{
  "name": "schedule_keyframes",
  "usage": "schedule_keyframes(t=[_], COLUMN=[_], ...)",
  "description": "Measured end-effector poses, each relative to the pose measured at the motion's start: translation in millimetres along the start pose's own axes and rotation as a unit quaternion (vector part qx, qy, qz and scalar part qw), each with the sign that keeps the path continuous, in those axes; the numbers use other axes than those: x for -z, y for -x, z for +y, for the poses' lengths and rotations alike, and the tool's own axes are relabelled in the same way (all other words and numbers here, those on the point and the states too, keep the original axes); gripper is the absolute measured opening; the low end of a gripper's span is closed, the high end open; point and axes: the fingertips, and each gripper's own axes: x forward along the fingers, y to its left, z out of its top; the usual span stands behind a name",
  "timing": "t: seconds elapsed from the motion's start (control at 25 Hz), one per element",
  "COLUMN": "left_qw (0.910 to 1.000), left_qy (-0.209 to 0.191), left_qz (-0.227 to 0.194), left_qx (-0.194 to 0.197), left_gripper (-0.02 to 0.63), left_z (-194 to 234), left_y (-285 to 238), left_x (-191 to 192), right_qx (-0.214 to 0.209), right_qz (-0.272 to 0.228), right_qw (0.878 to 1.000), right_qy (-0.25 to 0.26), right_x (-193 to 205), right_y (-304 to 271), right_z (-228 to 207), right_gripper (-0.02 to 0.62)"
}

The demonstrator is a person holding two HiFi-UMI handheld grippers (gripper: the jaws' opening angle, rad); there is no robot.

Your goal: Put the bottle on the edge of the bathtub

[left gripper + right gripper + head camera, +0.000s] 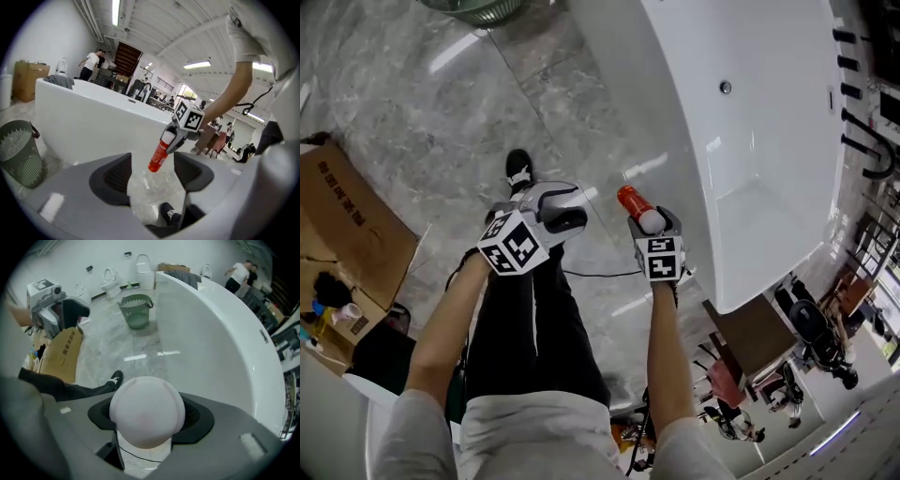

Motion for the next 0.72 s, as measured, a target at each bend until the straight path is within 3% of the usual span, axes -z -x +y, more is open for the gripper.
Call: schedule_keyframes(t=[0.16, 0.36, 0.72], left_qw=[0.9991, 0.998, 0.9904], left_qy=[0.035, 0.045, 0.092], left_qz=[-0.015, -0.018, -0.044], left_qx=[-0.019, -0.041, -0.094], left_gripper=[0.333, 0.333, 0.333], left_z=[26.8, 55.3, 89.0], left_y=[14.2, 28.3, 42.3], left_x=[-4.2, -7.4, -6.3], right_qx=[0.026, 0.034, 0.016], right_qz=[-0.003, -0.012, 0.026], right_qw=[0.998, 0.991, 0.998], right_qy=[-0.059, -0.126, -0.049], right_x=[-17.7, -35.6, -47.0], right_y=[-21.6, -43.5, -76.6], right_z=[-14.3, -16.3, -1.4], right_gripper=[0.29, 0.29, 0.29])
